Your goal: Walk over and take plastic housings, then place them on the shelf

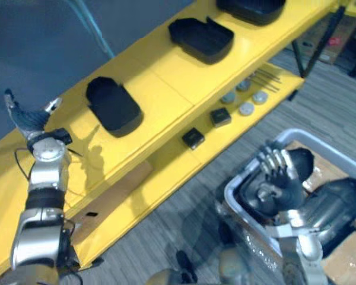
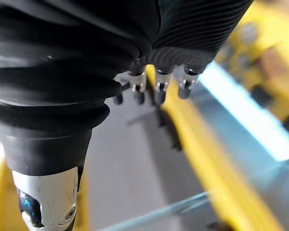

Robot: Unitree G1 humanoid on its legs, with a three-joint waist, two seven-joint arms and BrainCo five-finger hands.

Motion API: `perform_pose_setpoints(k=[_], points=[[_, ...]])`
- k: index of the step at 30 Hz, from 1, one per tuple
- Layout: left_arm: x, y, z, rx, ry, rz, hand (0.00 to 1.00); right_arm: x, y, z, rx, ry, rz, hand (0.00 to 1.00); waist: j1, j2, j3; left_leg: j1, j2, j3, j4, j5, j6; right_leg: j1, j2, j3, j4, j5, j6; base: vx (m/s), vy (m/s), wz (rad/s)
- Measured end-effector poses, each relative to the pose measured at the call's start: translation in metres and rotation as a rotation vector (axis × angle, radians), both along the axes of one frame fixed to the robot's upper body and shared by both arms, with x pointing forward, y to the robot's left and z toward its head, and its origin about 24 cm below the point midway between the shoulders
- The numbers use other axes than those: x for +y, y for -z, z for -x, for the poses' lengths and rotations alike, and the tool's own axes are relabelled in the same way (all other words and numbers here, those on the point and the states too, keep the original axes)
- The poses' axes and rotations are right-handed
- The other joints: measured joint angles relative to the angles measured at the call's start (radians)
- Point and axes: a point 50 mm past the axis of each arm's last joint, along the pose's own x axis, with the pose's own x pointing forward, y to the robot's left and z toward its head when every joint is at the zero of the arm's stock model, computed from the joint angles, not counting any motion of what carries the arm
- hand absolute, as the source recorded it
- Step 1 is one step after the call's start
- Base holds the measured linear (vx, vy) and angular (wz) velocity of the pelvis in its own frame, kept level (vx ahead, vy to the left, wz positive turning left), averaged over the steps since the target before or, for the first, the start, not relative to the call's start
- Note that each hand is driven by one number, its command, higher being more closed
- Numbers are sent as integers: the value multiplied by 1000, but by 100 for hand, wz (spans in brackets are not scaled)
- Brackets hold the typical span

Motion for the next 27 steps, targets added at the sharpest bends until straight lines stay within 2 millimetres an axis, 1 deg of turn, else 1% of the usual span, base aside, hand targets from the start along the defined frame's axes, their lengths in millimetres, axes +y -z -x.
perform_pose_setpoints(k=[1, 2, 3, 4, 5, 7, 8, 9, 11, 12, 14, 15, 16, 18, 19, 20, 21, 22, 23, 24, 25, 26, 27], points=[[-3, 7, 13, -42, 7, 21, 0, 1, -2, -2, -15, 5, -13, 0, 10, -3, -14, 2, 1, -13, -2, 0, 0, 10, -1, -16, 0, -6, 0, 68, -25, 56], [-10, 15, 34, -125, 13, 38, 0, 2, -4, -3, -34, 48, -30, 0, 31, -7, -43, 0, 2, -37, -6, 2, -3, 18, -1, -39, 0, -14, 0, 130, -34, 79], [-17, 34, 68, -194, -44, 56, 0, -1, -4, -6, -47, 120, -84, 0, 77, -17, -83, 2, 3, -78, -8, 5, -6, 31, -1, -76, 0, -26, -1, 153, -52, 88], [-15, 48, 90, -205, -116, 88, 0, -4, -3, -8, -49, 157, -106, 0, 110, -25, -97, 6, 3, -102, -12, 11, -8, 47, -2, -107, 0, -31, -4, 120, -50, 93], [-13, 58, 105, -200, -176, 114, 0, -5, -1, -11, -40, 175, -120, 0, 131, -31, -105, 11, 2, -124, -18, 15, -10, 62, -3, -128, 0, -38, -3, 58, -41, 76], [-5, 85, 148, -145, -333, 166, 0, -5, 5, -16, -20, 189, -150, 0, 179, -50, -125, 21, -3, -174, -39, 26, -10, 92, -9, -181, -1, -56, 2, 23, -29, 71], [-4, 93, 157, -118, -361, 177, 0, -4, 5, -16, -20, 188, -158, 0, 190, -54, -127, 21, -4, -184, -40, 26, -10, 97, -10, -195, -1, -59, 1, 4, -22, 57], [-3, 109, 179, -54, -423, 200, 0, -1, 5, -16, -21, 189, -176, 0, 206, -62, -139, 19, -7, -200, -49, 29, -9, 101, -13, -212, -1, -63, 2, -6, -16, 40], [-10, 136, 211, 57, -520, 259, 0, 1, 3, -20, -29, 188, -188, 0, 232, -77, -152, 20, -10, -214, -71, 35, -14, 109, -19, -237, -1, -67, 7, -15, -10, 35], [-13, 144, 218, 86, -545, 278, 0, 1, 2, -22, -24, 189, -191, 0, 233, -83, -155, 20, -11, -219, -73, 34, -12, 115, -21, -251, -1, -69, 8, -11, -11, 40], [-19, 179, 248, 235, -640, 364, 0, 4, -2, -36, -6, 187, -186, 0, 241, -106, -180, 20, -10, -218, -82, 38, -11, 132, -29, -286, -1, -78, 17, 8, -18, 48], [-21, 195, 260, 302, -672, 407, 0, 6, -5, -46, -4, 176, -179, 0, 247, -115, -192, 20, -11, -217, -86, 41, -11, 132, -30, -288, -1, -78, 17, 11, -11, 22], [-23, 205, 268, 349, -687, 432, 0, 8, -8, -53, -6, 170, -176, 0, 255, -121, -197, 20, -11, -216, -87, 42, -12, 131, -31, -288, -1, -78, 17, 9, 3, 3], [-34, 238, 294, 517, -700, 500, 0, 18, -25, -82, -16, 122, -150, 0, 278, -145, -207, 20, -12, -222, -90, 46, -15, 133, -32, -299, 0, -78, 18, 7, 6, 6], [-38, 246, 299, 560, -689, 519, 0, 21, -30, -90, -19, 106, -136, 0, 286, -151, -207, 20, -12, -223, -90, 47, -15, 134, -33, -301, 0, -77, 18, 12, -4, 18], [-48, 261, 306, 648, -642, 560, 0, 32, -42, -106, -19, 63, -98, 0, 298, -160, -208, 20, -12, -234, -90, 51, -16, 142, -33, -311, 0, -78, 17, 15, -7, 20], [-52, 266, 308, 681, -618, 572, 0, 38, -46, -111, -19, 45, -88, 0, 303, -163, -208, 20, -12, -241, -90, 51, -16, 147, -32, -314, 0, -78, 17, 26, -13, 30], [-60, 275, 311, 741, -568, 590, 0, 50, -53, -122, -14, 8, -71, 0, 316, -165, -210, 20, -12, -251, -90, 51, -16, 153, -32, -326, 0, -80, 15, 22, -12, 22], [-64, 279, 311, 763, -543, 604, 0, 57, -55, -127, -8, -14, -58, 0, 323, -166, -210, 20, -12, -253, -91, 52, -17, 154, -31, -331, 0, -81, 14, 21, -16, 19], [-71, 287, 312, 804, -494, 644, 0, 71, -59, -135, 8, -60, -34, 0, 340, -165, -208, 21, -11, -257, -90, 52, -17, 156, -31, -335, 0, -82, 13, 15, -15, 11], [-76, 292, 314, 835, -463, 678, 0, 83, -60, -141, 30, -93, -19, 0, 345, -165, -206, 20, -11, -262, -91, 52, -17, 159, -30, -338, 0, -83, 11, 17, -15, 18], [-83, 300, 321, 889, -420, 725, 0, 99, -58, -145, 62, -131, -13, 0, 361, -160, -202, 22, -11, -272, -91, 53, -17, 165, -29, -343, 0, -85, 9, 28, -9, 16], [-93, 308, 331, 959, -381, 776, 0, 115, -52, -148, 100, -167, -14, 0, 366, -161, -201, 23, -11, -273, -91, 53, -17, 167, -28, -344, 0, -86, 9, 29, -6, 13]])
